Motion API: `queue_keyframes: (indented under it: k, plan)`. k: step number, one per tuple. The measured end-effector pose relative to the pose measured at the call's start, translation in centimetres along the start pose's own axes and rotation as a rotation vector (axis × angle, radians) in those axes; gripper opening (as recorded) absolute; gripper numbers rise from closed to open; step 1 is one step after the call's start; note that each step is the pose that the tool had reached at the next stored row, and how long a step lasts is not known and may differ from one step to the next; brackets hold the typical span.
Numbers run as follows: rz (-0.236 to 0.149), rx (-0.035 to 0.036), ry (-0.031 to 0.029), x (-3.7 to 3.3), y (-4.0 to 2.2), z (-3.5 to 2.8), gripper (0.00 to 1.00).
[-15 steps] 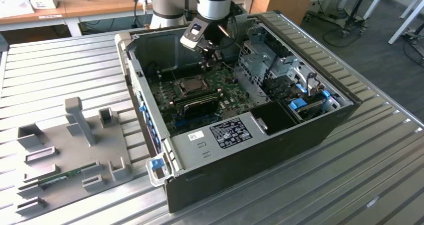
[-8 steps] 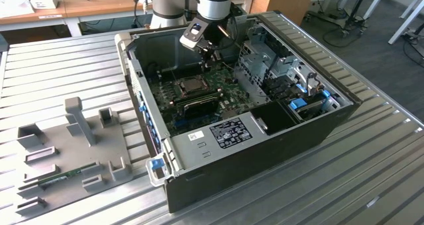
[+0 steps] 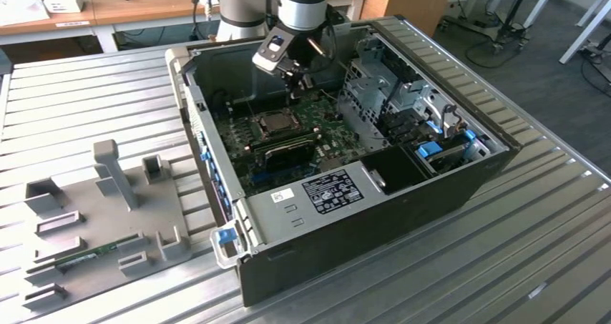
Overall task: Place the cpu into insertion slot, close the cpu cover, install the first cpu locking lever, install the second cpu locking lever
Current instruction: 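Close the cpu cover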
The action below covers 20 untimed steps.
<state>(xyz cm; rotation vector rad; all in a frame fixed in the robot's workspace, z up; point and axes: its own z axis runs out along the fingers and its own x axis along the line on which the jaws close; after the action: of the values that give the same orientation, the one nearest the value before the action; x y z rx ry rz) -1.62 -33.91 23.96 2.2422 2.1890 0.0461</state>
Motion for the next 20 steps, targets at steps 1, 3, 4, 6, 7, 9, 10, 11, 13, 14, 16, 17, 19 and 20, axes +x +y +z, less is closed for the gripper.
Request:
queue_keyframes:
  k: [1, 3, 4, 6, 7, 9, 10, 11, 13, 14, 16, 17, 19, 20]
  plan:
    - [0.0, 0.0, 0.0, -0.01, -0.25, 0.03, 0.11]
    - [0.0, -0.0001, -0.0001, -0.02, -0.72, 0.08, 0.11]
    - [0.0, -0.0001, -0.0001, -0.03, -0.96, 0.1, 0.11]
    - [0.0, -0.0002, 0.0, -0.03, -1.26, 0.13, 0.11]
    - [0.0, -0.0002, -0.0001, -0.03, -1.28, 0.13, 0.11]
    - [0.0, -0.0002, -0.0001, -0.03, -1.28, 0.13, 0.11]
    - [0.0, -0.0002, 0.0, -0.03, -1.28, 0.13, 0.11]
    - [0.0, -0.0002, 0.0, -0.03, -1.28, 0.13, 0.11]
    - [-0.007, -0.0001, 0.0001, -0.03, -1.28, 0.13, 0.11]
    - [-0.018, 0.0001, 0.0005, -0.03, -1.29, 0.14, 0.11]
    - [-0.05, 0.0006, 0.0013, -0.04, -1.3, 0.16, 0.11]
    - [-0.069, 0.0009, 0.0017, -0.04, -1.3, 0.18, 0.11]
    - [-0.105, 0.0014, 0.0028, -0.03, -1.3, 0.22, 0.11]
    - [-0.123, 0.0018, 0.0032, -0.04, -1.3, 0.24, 0.11]
